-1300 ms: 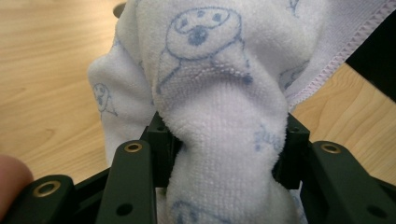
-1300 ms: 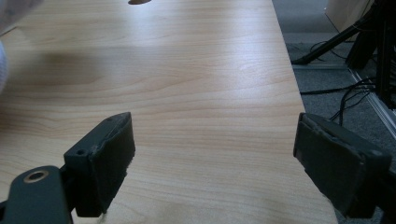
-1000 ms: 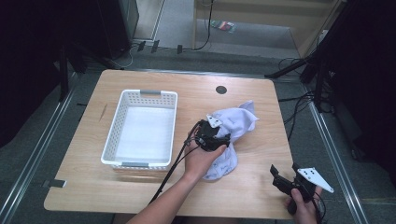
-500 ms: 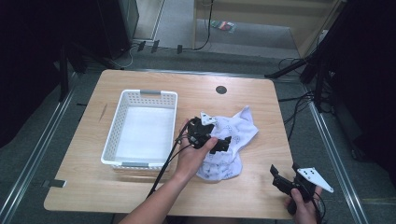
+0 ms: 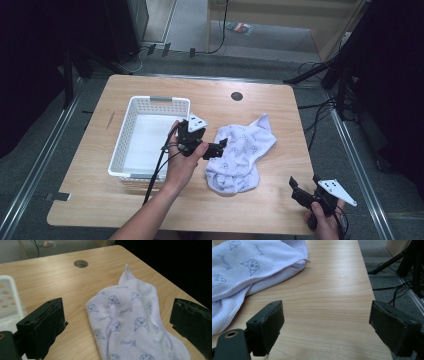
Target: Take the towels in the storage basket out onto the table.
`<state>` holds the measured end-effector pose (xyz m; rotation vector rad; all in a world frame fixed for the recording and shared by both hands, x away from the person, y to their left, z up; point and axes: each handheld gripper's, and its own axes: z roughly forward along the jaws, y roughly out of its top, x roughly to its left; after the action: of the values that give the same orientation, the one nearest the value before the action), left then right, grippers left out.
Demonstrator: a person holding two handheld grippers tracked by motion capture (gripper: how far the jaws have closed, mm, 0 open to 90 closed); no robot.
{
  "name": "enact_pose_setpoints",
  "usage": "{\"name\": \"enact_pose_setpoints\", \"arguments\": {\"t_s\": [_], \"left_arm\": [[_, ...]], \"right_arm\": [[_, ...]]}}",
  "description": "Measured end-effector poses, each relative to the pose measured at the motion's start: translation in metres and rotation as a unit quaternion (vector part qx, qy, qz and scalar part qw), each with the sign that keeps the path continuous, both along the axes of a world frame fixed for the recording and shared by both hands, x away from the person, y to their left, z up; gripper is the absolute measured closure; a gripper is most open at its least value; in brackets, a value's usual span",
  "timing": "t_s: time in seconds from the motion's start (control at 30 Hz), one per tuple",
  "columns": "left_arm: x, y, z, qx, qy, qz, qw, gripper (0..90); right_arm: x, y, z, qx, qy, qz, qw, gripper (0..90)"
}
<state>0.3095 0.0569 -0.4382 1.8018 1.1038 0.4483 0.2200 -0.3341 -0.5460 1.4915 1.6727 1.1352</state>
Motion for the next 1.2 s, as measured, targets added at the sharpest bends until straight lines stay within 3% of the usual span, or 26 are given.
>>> {"name": "enact_pose_setpoints", "arguments": {"t_s": [0.1, 0.27, 0.53, 1.2], "left_arm": [[-0.002, 0.011, 0.002, 0.006, -0.011, 0.022, 0.9997, 0.0], [-0.003, 0.035, 0.003, 0.014, -0.022, 0.038, 0.9989, 0.0], [-0.009, 0.073, 0.006, 0.008, -0.032, 0.061, 0.9976, 0.0], [-0.024, 0.156, -0.007, 0.0, -0.038, 0.107, 0.9936, 0.0]], "right_arm": [[0.0, 0.0, 0.0, -0.002, 0.001, 0.0, 1.0, 12.7], [0.0, 0.0, 0.0, -0.003, 0.001, -0.001, 1.0, 12.7], [0.0, 0.0, 0.0, -0.003, 0.002, -0.002, 1.0, 12.7], [0.0, 0.0, 0.0, -0.004, 0.002, -0.003, 1.0, 12.7]]}}
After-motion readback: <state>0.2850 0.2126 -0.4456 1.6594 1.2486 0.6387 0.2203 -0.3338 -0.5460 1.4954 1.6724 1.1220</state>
